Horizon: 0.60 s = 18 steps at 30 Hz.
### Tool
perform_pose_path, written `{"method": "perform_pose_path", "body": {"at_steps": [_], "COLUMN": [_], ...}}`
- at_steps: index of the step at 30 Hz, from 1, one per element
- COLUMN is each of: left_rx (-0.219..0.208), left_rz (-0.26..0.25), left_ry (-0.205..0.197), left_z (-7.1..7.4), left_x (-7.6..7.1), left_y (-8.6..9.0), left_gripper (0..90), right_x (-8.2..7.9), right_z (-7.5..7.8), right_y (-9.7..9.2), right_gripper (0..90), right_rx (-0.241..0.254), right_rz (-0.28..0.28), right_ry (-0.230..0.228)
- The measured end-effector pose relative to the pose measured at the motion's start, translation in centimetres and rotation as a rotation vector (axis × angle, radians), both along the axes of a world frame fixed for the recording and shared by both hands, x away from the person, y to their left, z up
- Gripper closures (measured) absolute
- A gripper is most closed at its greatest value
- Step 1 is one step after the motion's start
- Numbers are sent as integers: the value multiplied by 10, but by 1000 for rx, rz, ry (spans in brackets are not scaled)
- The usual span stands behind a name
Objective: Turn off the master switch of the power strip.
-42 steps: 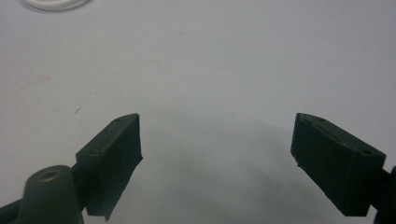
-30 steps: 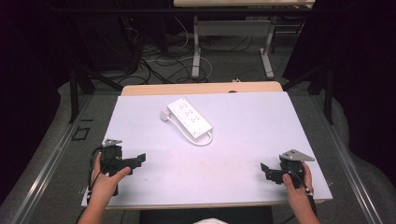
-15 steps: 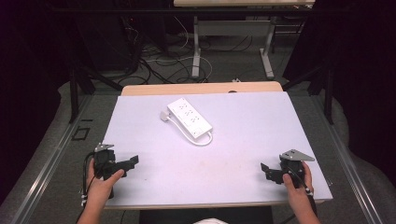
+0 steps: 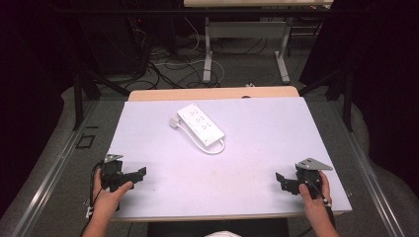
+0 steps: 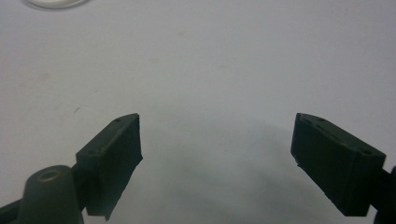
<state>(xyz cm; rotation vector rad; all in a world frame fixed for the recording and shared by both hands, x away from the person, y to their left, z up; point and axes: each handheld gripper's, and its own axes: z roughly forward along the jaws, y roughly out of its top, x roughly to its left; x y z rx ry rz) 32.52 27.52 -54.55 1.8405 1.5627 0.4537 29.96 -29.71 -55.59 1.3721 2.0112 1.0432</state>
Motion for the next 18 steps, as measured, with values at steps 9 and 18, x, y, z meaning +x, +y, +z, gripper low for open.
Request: {"method": "perform_pose_path", "body": {"at_steps": [9,18], "left_rx": [6,0], "left_rz": [-11,-11], "left_ry": [8,12], "left_z": [-3,-4], "left_x": [1,1], "left_y": [-1,-2], "left_gripper": [9,9], "right_x": [0,0], "right_z": [0,0], "right_y": [0,0], "right_gripper": [155,155], "right_rx": [-3,-2], "right_rz": [2,4], "right_ry": [-1,-1]}}
